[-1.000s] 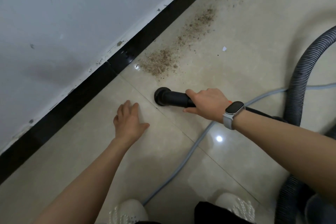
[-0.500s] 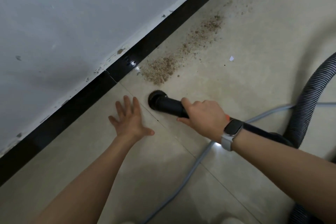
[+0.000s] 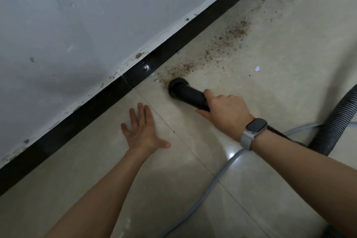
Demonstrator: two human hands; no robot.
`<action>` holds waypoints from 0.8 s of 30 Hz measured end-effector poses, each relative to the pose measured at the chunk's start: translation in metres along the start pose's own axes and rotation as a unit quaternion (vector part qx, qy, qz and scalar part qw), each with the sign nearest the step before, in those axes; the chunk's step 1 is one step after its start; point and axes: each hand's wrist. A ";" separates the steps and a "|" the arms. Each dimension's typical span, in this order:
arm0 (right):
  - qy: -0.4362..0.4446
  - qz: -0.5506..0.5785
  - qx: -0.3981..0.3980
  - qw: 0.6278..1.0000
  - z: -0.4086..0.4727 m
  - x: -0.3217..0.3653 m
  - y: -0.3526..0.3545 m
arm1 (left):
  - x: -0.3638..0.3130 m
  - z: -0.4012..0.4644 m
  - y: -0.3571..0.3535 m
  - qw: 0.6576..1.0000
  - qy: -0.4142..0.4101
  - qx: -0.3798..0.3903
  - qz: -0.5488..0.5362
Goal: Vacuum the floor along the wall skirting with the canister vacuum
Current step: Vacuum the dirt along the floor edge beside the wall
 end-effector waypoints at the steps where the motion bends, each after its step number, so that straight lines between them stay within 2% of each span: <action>1: 0.019 0.001 0.013 1.000 -0.001 0.010 -0.003 | 0.001 0.000 0.000 1.000 0.001 -0.002 0.003; 5: 0.044 0.013 0.039 0.998 0.007 0.026 -0.009 | 0.003 -0.001 -0.002 1.000 0.002 -0.012 0.009; 11: -0.089 0.025 -0.034 0.995 0.038 -0.025 0.012 | 0.008 -0.002 -0.006 1.000 0.007 -0.024 -0.006; 13: -0.109 0.018 -0.050 0.993 0.042 -0.029 0.014 | 0.009 -0.003 -0.007 1.000 0.009 -0.025 -0.015; 16: -0.039 0.014 -0.041 0.998 0.036 -0.004 0.008 | 0.009 -0.001 -0.007 0.999 0.014 -0.037 -0.010; 20: 0.083 0.003 0.025 0.996 0.019 0.045 -0.011 | 0.008 -0.001 -0.007 0.999 0.017 -0.037 -0.011; 24: 0.078 0.000 0.024 0.997 0.036 0.047 -0.011 | 0.009 -0.001 -0.007 0.999 0.014 -0.041 -0.008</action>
Point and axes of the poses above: each hand's wrist, its own z-axis towards the middle knuckle, its own y-axis out of the back of the hand, x = y × z, and after that the axes turned 14 degrees about z, right-handed
